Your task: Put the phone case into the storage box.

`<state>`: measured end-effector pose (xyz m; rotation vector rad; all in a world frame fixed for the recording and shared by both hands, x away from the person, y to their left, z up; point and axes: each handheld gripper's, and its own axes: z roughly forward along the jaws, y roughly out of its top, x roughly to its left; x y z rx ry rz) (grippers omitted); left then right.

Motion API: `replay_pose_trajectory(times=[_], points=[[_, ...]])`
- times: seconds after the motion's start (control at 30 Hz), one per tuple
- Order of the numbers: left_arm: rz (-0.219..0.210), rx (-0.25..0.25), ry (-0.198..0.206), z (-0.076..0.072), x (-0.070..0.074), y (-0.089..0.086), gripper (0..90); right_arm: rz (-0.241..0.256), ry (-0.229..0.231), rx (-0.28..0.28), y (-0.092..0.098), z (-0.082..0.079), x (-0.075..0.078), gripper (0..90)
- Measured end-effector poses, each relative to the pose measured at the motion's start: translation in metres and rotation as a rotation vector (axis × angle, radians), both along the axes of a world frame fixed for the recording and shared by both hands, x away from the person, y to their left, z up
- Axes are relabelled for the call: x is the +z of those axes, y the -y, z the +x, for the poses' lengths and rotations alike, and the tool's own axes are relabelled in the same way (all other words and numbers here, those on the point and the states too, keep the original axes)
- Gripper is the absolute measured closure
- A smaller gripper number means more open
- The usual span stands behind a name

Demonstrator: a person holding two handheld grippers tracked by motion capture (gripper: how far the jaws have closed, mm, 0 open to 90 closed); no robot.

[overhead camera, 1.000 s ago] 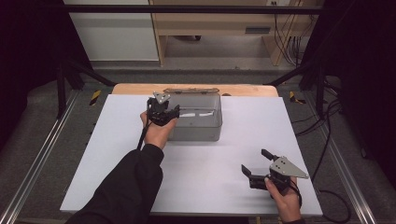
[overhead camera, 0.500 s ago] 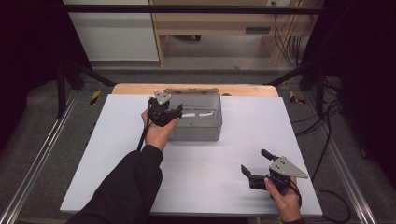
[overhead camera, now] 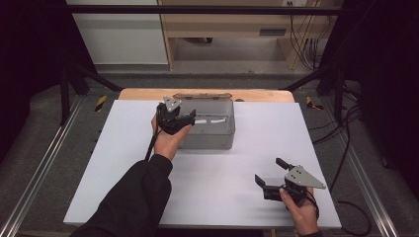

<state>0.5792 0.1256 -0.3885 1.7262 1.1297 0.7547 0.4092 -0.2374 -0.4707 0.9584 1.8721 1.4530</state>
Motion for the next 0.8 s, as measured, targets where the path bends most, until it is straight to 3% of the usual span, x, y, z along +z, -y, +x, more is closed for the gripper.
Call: replay_pose_trajectory(times=[0.8], points=[[-0.027,-0.028,0.037,-0.0038,0.0028,0.0033,19.2,-0.004,0.001,0.002,-0.0002,0.0,-0.0001,4.5]])
